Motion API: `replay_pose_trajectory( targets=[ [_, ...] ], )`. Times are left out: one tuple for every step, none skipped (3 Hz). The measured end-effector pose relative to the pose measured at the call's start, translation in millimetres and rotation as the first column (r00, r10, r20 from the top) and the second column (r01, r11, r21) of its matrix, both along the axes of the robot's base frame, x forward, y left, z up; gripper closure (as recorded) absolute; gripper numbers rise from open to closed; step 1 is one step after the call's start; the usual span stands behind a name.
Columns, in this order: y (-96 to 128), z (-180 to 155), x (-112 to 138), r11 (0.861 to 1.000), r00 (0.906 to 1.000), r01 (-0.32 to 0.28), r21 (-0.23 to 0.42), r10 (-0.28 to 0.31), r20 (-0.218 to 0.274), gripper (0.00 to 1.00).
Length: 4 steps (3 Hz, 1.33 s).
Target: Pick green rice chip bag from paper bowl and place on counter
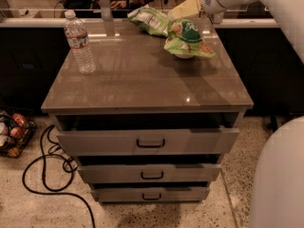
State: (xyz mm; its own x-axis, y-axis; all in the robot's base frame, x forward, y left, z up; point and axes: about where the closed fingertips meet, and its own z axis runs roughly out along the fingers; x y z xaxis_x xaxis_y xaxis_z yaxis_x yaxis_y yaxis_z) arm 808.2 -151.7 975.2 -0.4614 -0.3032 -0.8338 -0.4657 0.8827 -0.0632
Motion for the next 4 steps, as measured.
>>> replay_pose_trajectory(
  targets=[
    [1.7, -13.9, 7.2, 1.000, 0.9999, -0.005, 0.013, 0.004, 0.014, 0.00],
    [1.1, -31.3, 6.9, 1.000, 1.0000, -0.005, 0.023, 0.005, 0.005, 0.00],
    [4.1, -53.3, 1.6, 0.999, 0.9996, -0.014, 0.037, 0.015, -0.025, 0.00],
    [13.3, -68.7, -0.8, 0.999, 0.9986, -0.027, 0.037, 0.029, -0.044, 0.25]
  ],
)
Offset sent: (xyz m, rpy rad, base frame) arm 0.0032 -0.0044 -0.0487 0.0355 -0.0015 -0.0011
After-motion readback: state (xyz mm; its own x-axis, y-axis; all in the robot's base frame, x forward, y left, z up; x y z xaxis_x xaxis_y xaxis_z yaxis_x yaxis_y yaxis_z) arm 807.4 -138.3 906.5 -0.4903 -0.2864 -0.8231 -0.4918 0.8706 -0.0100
